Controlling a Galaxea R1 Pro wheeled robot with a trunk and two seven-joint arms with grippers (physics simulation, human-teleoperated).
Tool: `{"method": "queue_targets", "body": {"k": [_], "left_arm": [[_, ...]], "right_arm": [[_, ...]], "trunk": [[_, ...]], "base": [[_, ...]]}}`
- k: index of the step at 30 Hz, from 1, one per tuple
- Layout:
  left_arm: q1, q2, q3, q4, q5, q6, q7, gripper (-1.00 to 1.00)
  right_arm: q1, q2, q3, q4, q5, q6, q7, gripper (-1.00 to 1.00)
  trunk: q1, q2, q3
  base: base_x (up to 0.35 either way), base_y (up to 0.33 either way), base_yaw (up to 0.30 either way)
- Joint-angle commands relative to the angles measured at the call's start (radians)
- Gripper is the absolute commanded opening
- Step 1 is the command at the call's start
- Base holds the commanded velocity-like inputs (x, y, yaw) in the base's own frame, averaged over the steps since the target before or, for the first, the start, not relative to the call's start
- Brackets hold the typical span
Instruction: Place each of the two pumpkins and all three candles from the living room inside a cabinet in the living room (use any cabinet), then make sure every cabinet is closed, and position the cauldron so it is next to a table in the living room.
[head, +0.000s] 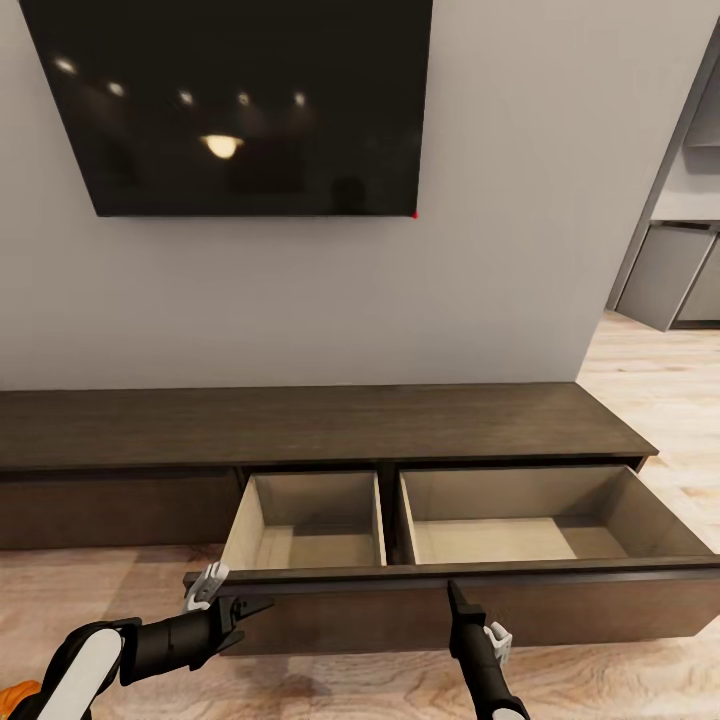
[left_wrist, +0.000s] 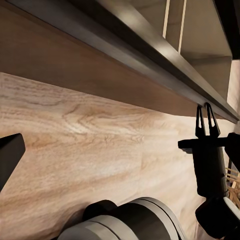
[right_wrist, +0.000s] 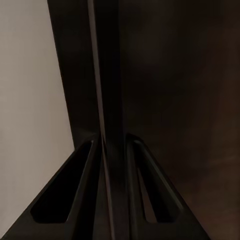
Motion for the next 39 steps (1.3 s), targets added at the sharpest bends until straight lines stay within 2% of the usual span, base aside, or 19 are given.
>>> {"method": "queue_targets", "body": {"k": [1,39], "left_arm": [[0.0,0.0,0.0,0.0,0.0,0.0,0.0,1.0],[0.0,0.0,0.0,0.0,0.0,0.0,0.0,1.0]], "right_arm": [[0.001,0.001,0.009,0.006,0.015,0.001,-0.001,-1.0],[0.001,0.001,0.01,0.006,0.014,0.004,-0.003,-1.0]], "trunk": [[0.0,0.0,0.0],[0.0,0.0,0.0]], "base": [[-0.064,0.0,0.0],[-0.018,0.0,0.0]]}}
